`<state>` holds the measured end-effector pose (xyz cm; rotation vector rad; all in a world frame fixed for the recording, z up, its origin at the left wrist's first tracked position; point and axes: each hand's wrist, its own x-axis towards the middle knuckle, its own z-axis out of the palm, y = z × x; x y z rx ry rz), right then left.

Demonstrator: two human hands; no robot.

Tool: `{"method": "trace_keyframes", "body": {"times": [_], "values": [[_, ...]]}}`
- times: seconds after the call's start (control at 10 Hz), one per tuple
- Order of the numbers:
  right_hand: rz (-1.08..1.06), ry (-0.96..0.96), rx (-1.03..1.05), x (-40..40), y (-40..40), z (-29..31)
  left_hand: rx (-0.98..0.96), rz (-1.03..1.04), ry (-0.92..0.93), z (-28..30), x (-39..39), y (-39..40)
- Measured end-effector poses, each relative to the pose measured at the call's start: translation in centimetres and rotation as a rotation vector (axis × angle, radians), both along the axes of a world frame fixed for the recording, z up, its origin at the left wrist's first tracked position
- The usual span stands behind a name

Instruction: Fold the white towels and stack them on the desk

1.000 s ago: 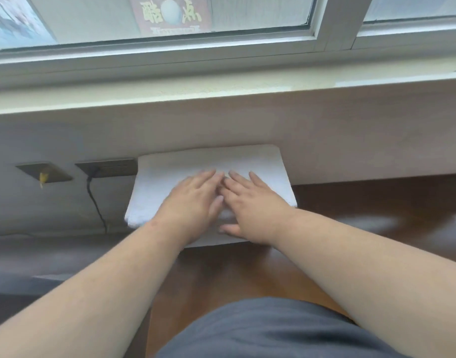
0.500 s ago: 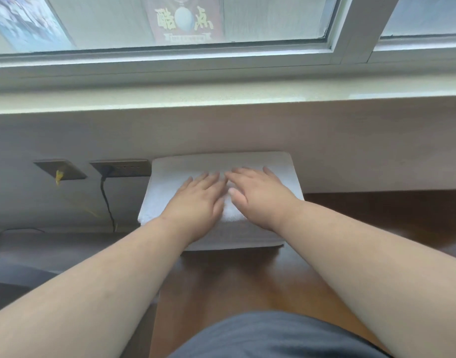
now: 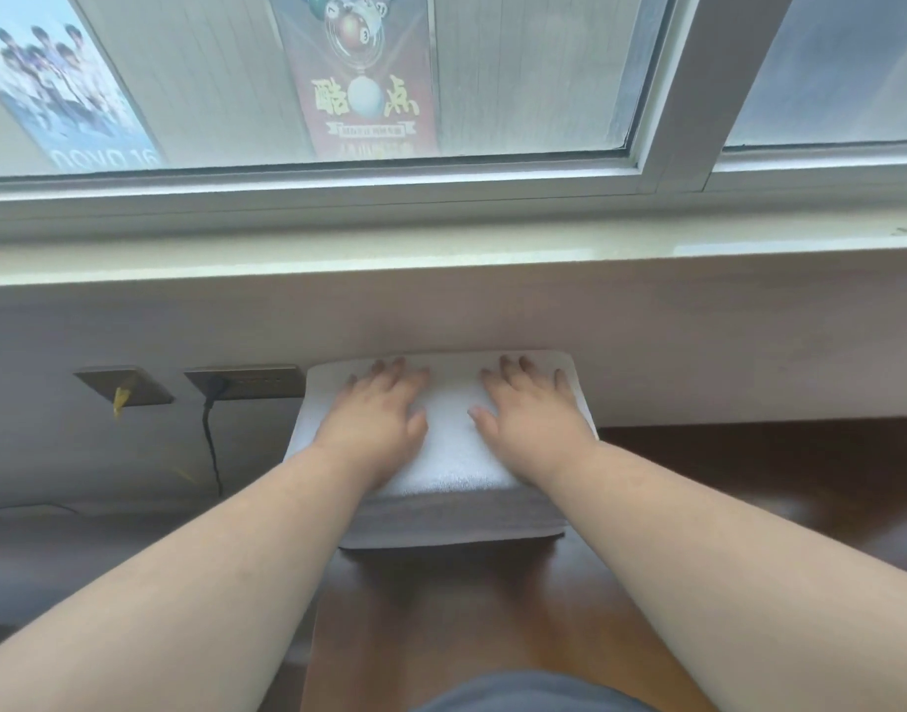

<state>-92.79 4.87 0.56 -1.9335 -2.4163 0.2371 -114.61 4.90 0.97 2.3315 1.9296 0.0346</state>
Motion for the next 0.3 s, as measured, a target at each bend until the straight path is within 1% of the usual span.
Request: {"method": "trace_keyframes", "body": {"times": [0.1,0.2,0.3], "values": [[-0.13,0.009,-0.113,3.0,-0.5,0.0,-0.114,0.11,0.036,-0.2,-0.4,-1.0],[-0.234,-0.037,-0.133,6.3,-1.6,0.8,-0.122,0.285,0.062,0.0,-2.0,-3.1],[-0.238,-0.029,-0.096,8.3,-3.5,2.0,-0.131,0.372,0.024,1.0,-2.3,-5.5]]}}
